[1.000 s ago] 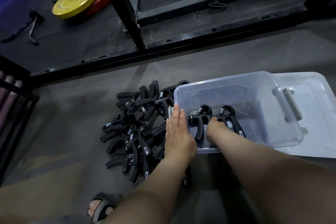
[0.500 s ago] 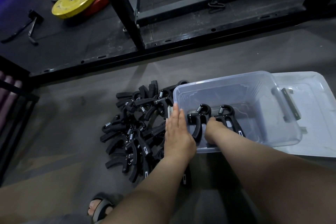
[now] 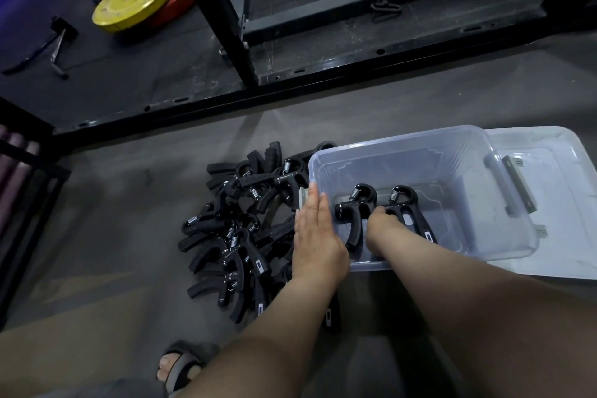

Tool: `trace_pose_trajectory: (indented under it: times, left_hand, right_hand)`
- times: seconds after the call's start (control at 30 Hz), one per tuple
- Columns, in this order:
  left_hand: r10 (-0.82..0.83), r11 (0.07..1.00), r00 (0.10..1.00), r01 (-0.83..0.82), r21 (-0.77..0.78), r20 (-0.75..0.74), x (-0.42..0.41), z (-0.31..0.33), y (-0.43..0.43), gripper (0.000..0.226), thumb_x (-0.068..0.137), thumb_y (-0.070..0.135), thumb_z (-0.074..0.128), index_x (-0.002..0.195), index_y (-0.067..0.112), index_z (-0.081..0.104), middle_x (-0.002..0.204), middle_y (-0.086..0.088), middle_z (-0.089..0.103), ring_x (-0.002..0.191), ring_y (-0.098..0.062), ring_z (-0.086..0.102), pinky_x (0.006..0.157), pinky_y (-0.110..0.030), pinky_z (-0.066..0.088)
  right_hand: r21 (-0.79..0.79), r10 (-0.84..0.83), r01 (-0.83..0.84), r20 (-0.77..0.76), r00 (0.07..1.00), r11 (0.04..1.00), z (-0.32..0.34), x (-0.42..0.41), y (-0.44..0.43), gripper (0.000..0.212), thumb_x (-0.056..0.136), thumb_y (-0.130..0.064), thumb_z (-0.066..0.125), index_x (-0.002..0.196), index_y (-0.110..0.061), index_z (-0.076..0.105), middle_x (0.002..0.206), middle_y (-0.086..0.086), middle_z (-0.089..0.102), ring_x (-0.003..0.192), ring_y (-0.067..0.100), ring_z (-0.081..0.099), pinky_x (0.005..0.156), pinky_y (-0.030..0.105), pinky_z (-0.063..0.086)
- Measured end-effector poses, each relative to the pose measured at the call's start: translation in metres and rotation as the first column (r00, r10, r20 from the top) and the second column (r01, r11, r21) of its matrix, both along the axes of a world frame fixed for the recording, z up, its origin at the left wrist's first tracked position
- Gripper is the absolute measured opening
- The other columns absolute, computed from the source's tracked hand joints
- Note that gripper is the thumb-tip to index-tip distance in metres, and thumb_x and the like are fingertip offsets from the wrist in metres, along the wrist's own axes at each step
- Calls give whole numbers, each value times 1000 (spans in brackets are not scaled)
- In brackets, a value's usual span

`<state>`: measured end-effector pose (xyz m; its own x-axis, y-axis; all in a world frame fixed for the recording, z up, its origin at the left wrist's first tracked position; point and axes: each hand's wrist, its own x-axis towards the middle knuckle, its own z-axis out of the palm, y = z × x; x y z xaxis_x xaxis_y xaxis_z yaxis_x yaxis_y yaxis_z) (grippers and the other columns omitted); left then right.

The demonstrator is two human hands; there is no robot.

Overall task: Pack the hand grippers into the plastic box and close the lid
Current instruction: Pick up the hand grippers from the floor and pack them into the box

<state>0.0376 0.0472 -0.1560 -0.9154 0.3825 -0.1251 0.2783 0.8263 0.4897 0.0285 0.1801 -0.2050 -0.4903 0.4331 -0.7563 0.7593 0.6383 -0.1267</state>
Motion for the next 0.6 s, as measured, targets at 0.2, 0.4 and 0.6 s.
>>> trace_pose_trajectory:
  times: [0.2, 0.4, 0.6]
  left_hand:
    - [2, 1000, 1000, -2, 2, 0, 0, 0, 0, 73, 90, 4, 31, 156, 21, 4, 158, 18, -24, 148, -10, -14, 119, -28, -9]
    - [-5, 1000, 1000, 5, -6, 0, -1, -2, -1, 76, 88, 4, 33, 156, 21, 3, 157, 19, -26, 148, -10, -13, 120, -30, -7]
    - [-11, 1000, 1000, 11, 1, -9, -2, -6, -2, 81, 85, 3, 38, 156, 22, 4, 157, 20, -26, 149, -12, -11, 120, -32, -5]
  right_hand:
    - [8, 14, -14, 11, 1000, 1000, 1, 0, 0, 78, 85, -5, 63, 147, 0, 16, 148, 25, 32, 131, 38, 44, 99, 41, 44]
    - [-8, 3, -3, 15, 1000, 1000, 4, 1, -1, 81, 87, -10, 62, 149, 1, 11, 148, 25, 30, 129, 38, 46, 96, 40, 45]
    - [50, 8, -7, -24, 1000, 999, 14, 0, 2, 68, 91, -22, 51, 148, -1, 21, 148, 27, 21, 133, 40, 35, 102, 41, 39]
